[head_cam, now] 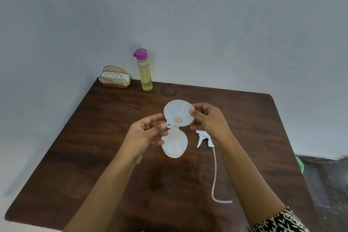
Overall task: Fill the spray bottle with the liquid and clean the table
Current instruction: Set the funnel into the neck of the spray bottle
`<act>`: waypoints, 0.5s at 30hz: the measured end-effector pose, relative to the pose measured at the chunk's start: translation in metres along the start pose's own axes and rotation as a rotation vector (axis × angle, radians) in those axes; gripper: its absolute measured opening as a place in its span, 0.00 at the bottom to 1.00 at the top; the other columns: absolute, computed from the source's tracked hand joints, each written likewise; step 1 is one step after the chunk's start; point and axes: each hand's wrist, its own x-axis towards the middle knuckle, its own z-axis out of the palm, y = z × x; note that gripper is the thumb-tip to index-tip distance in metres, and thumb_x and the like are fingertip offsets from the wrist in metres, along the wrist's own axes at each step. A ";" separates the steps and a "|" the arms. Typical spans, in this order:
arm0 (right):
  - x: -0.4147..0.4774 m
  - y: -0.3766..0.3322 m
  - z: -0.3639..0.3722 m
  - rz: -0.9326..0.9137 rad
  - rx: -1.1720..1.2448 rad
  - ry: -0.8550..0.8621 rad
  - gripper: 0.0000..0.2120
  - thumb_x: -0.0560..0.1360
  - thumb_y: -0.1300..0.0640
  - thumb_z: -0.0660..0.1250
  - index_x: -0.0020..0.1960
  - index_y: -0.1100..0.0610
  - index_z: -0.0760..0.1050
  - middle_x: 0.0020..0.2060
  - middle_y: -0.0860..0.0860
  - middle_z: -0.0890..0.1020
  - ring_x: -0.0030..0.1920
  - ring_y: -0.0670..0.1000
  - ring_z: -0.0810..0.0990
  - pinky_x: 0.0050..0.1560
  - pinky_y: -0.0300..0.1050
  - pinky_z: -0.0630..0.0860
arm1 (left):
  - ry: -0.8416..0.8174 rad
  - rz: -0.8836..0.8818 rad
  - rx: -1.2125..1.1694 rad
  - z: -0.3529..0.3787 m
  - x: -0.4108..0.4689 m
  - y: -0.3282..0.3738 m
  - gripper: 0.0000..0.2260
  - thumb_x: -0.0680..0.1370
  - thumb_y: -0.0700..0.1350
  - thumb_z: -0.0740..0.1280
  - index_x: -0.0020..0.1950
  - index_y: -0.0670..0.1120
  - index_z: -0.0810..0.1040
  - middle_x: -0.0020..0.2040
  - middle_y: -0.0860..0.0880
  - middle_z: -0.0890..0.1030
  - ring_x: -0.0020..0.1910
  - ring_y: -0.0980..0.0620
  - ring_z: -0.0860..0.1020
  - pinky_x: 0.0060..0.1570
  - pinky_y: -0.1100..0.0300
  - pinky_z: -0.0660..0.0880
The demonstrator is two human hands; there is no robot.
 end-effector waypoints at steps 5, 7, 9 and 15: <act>-0.005 0.004 -0.001 0.016 0.007 0.012 0.10 0.76 0.57 0.69 0.56 0.56 0.77 0.48 0.52 0.84 0.42 0.51 0.85 0.44 0.46 0.83 | 0.000 0.012 0.009 0.002 0.002 -0.001 0.13 0.76 0.39 0.69 0.60 0.49 0.80 0.51 0.47 0.85 0.44 0.51 0.84 0.39 0.59 0.82; -0.007 0.005 0.000 0.025 0.013 0.012 0.10 0.75 0.57 0.69 0.56 0.57 0.77 0.48 0.53 0.84 0.42 0.51 0.85 0.45 0.49 0.83 | 0.002 0.020 0.020 0.002 0.002 -0.001 0.12 0.77 0.39 0.68 0.59 0.49 0.80 0.50 0.47 0.85 0.42 0.51 0.84 0.37 0.60 0.82; -0.009 0.005 0.001 0.042 0.028 0.005 0.10 0.75 0.57 0.69 0.55 0.56 0.76 0.48 0.53 0.84 0.42 0.52 0.85 0.46 0.49 0.83 | 0.011 0.034 0.041 0.002 0.004 0.000 0.12 0.78 0.39 0.67 0.60 0.49 0.80 0.49 0.48 0.86 0.40 0.51 0.84 0.36 0.61 0.81; -0.014 0.006 0.008 0.096 0.037 -0.029 0.09 0.76 0.57 0.68 0.55 0.57 0.75 0.44 0.53 0.84 0.37 0.50 0.85 0.38 0.41 0.82 | 0.048 0.056 0.089 0.001 0.009 0.000 0.12 0.79 0.38 0.66 0.60 0.49 0.80 0.45 0.47 0.85 0.33 0.53 0.82 0.33 0.61 0.80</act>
